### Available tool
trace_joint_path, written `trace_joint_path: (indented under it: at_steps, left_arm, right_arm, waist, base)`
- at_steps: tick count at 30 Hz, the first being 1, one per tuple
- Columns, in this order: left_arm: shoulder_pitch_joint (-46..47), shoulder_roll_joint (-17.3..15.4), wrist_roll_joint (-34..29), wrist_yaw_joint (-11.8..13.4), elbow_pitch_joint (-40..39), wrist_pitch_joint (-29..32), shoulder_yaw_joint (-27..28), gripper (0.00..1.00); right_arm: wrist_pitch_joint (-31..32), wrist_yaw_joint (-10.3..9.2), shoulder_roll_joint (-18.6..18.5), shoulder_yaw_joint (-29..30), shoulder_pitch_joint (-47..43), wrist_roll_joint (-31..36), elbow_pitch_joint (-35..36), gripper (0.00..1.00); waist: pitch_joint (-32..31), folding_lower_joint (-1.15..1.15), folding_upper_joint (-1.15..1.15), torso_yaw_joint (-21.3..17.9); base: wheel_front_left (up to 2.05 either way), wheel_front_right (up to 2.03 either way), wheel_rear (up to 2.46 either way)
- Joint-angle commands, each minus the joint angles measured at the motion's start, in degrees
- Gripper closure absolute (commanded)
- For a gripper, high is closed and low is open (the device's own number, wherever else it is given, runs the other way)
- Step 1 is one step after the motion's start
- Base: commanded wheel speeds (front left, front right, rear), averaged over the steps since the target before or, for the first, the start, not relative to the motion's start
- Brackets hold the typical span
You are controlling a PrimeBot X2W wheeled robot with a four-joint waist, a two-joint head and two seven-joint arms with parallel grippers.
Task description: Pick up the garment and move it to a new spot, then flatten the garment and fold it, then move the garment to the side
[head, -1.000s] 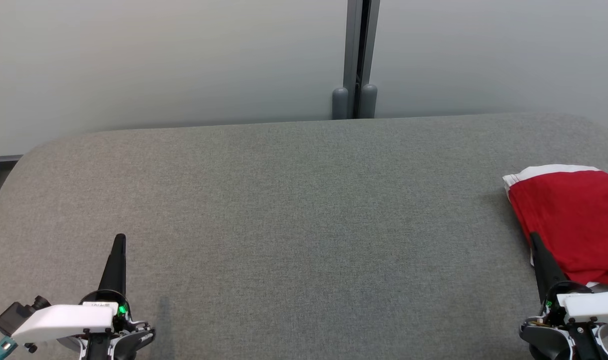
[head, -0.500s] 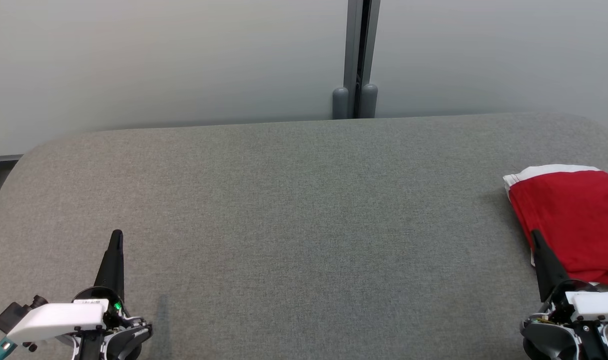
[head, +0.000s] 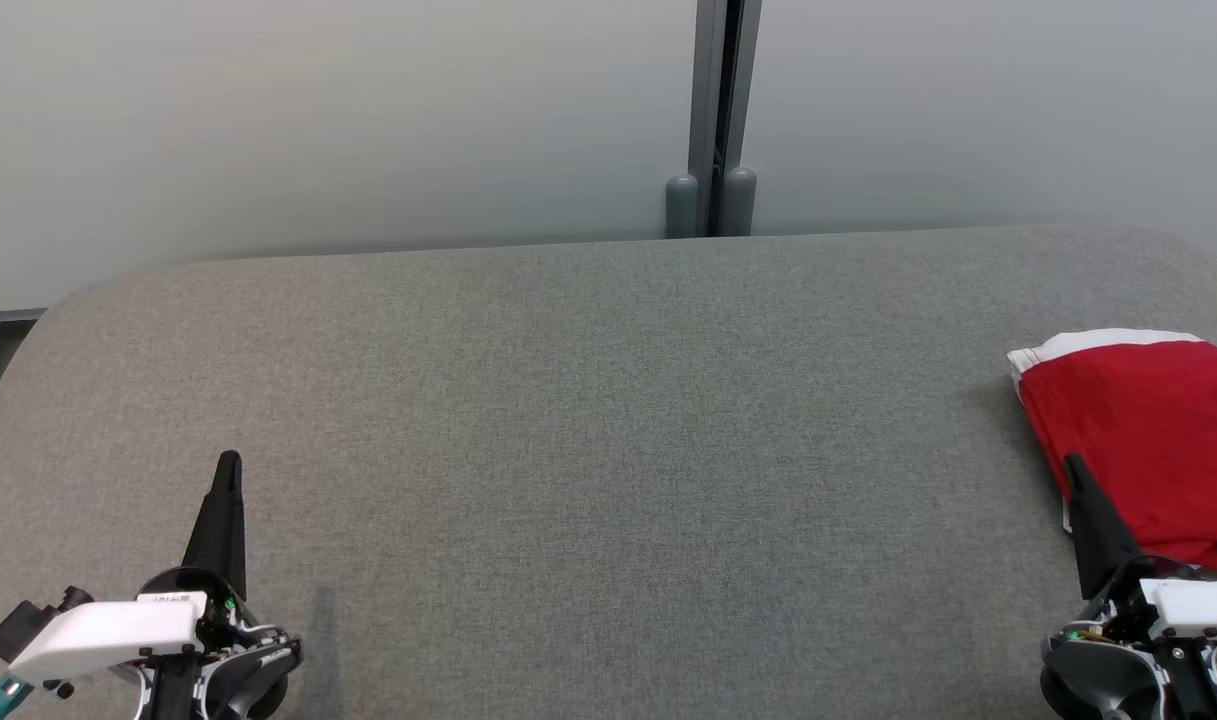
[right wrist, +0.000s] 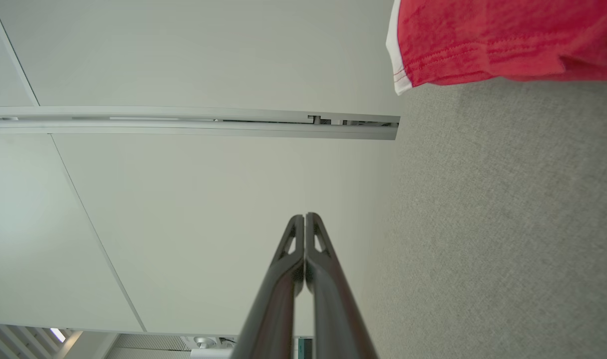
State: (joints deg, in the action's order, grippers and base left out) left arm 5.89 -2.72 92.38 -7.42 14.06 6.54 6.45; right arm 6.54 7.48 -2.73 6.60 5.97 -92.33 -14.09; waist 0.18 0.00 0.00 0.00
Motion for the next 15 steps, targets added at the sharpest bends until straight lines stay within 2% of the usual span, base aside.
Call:
trace_joint_path:
  at_steps: [1, 15]
  left_arm:
    - [0.7, -0.3, 0.1, -0.2, 0.0, 0.2, 0.3, 1.00]
    - [0.7, -0.3, 0.1, -0.2, 0.0, 0.2, 0.2, 1.00]
  right_arm:
    - [0.2, 0.02, -0.2, 0.1, 0.5, -0.1, 0.1, 1.00]
    - [0.2, 0.02, -0.2, 0.1, 0.5, -0.1, 0.1, 1.00]
  waist:
    - [0.0, 0.00, 0.00, 0.0]
    - [0.0, 0.00, 0.00, 0.0]
  base:
    - [0.00, 0.00, 0.00]
    - [0.00, 0.00, 0.00]
